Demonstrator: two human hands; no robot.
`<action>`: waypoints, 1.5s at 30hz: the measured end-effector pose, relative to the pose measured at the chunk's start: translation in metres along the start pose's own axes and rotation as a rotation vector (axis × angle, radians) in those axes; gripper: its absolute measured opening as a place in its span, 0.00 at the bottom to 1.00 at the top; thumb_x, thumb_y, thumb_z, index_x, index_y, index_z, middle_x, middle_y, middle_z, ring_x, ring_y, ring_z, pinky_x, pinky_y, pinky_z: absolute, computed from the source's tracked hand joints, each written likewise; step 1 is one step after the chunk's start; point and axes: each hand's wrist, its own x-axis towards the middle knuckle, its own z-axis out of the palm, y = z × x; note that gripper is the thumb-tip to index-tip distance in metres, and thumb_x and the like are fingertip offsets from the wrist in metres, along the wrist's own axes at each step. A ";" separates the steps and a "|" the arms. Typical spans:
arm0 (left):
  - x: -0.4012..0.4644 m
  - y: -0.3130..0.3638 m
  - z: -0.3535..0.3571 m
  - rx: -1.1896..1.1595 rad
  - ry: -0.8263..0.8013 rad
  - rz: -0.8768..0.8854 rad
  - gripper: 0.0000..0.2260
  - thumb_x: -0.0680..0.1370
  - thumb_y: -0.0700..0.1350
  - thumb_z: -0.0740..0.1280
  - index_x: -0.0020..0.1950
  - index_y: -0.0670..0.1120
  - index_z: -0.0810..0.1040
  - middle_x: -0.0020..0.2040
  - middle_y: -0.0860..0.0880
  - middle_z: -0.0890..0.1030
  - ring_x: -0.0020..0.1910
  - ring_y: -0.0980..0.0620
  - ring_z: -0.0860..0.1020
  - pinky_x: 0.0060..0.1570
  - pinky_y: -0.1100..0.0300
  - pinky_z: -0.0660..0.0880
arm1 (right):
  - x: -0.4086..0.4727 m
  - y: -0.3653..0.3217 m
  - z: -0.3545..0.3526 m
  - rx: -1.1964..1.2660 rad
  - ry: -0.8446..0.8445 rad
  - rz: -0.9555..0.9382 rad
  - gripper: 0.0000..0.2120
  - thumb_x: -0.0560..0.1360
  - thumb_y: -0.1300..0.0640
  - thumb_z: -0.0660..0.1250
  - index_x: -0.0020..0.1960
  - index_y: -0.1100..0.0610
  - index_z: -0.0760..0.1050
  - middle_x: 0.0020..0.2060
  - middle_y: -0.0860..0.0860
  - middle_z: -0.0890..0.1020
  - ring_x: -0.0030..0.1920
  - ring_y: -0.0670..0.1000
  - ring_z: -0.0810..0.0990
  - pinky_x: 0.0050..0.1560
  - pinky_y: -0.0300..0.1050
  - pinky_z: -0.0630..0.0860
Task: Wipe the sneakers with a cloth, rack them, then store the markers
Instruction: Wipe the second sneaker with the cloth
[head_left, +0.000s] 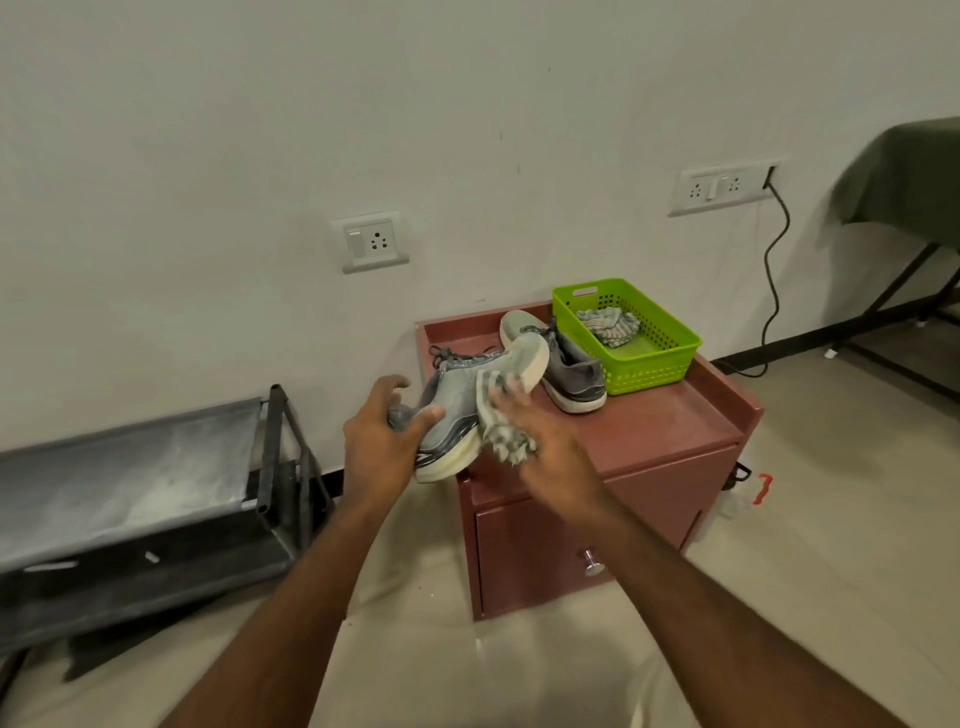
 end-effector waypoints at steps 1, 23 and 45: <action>-0.002 -0.001 -0.003 0.014 -0.034 0.071 0.18 0.74 0.53 0.75 0.62 0.54 0.77 0.55 0.50 0.81 0.51 0.55 0.80 0.52 0.51 0.81 | -0.001 0.001 0.007 -0.056 -0.072 -0.002 0.38 0.69 0.76 0.64 0.75 0.51 0.68 0.75 0.46 0.63 0.77 0.42 0.58 0.76 0.35 0.56; -0.006 -0.016 -0.005 -0.128 -0.317 0.193 0.52 0.63 0.43 0.84 0.80 0.50 0.57 0.67 0.64 0.71 0.63 0.68 0.74 0.58 0.68 0.75 | 0.009 -0.007 0.010 -0.118 0.111 0.093 0.39 0.64 0.77 0.59 0.73 0.58 0.71 0.70 0.52 0.75 0.72 0.45 0.69 0.71 0.28 0.60; 0.006 0.010 0.016 0.098 0.031 -0.085 0.24 0.78 0.51 0.69 0.23 0.46 0.68 0.20 0.51 0.68 0.20 0.55 0.65 0.25 0.62 0.61 | -0.003 -0.030 0.034 -0.223 0.016 -0.228 0.30 0.72 0.72 0.60 0.73 0.59 0.70 0.74 0.54 0.70 0.77 0.49 0.62 0.77 0.42 0.57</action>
